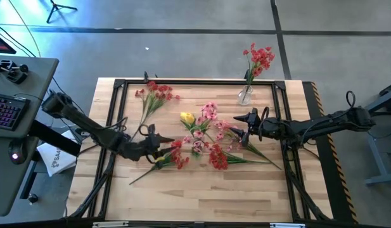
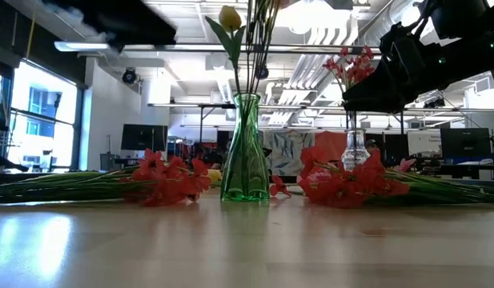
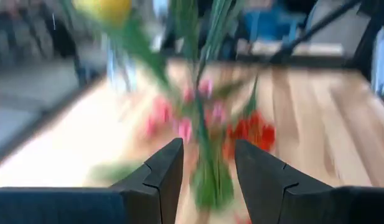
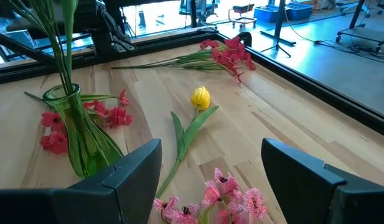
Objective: Sort flowers into vase by color
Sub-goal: Put the bottom left red flowers into the transparent vase
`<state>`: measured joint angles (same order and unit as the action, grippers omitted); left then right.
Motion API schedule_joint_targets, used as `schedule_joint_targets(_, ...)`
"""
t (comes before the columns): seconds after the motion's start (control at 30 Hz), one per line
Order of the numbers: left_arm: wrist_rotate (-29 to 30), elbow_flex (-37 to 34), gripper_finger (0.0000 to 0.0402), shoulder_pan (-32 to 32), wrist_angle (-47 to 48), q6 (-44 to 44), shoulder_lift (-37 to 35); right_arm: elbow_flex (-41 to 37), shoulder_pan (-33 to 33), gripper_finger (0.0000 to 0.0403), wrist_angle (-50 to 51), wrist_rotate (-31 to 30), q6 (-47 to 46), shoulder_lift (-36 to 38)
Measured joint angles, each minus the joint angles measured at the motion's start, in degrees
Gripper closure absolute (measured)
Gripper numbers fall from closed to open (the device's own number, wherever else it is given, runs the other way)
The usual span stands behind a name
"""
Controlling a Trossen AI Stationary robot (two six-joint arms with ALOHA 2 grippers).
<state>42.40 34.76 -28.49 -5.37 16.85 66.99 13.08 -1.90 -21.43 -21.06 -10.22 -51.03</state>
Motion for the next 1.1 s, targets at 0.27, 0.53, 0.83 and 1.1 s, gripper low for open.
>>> schedule_joint_targets(0.27,-22.7,0.0,0.0280,-0.5,27.6,34.0,1.7,0.0,0.0,0.0133,-0.1,0.0,-1.4,0.0)
schedule_joint_targets(0.53,-47.4,0.0,0.0336,-5.1,34.1,56.3,8.0,0.0,0.0,0.0133,-1.1,-3.9,-1.1,0.0)
schedule_joint_targets(0.83,-44.7,0.0,0.0353,-9.4,25.1,58.4,11.2,0.0,0.0,0.0133,-1.2,-5.3,-1.0,0.0)
schedule_joint_targets(1.1,-38.0,0.0,0.0342,-8.8,24.2,58.8,11.2,0.0,0.0,0.0133,-1.1,-5.3,0.2,0.0)
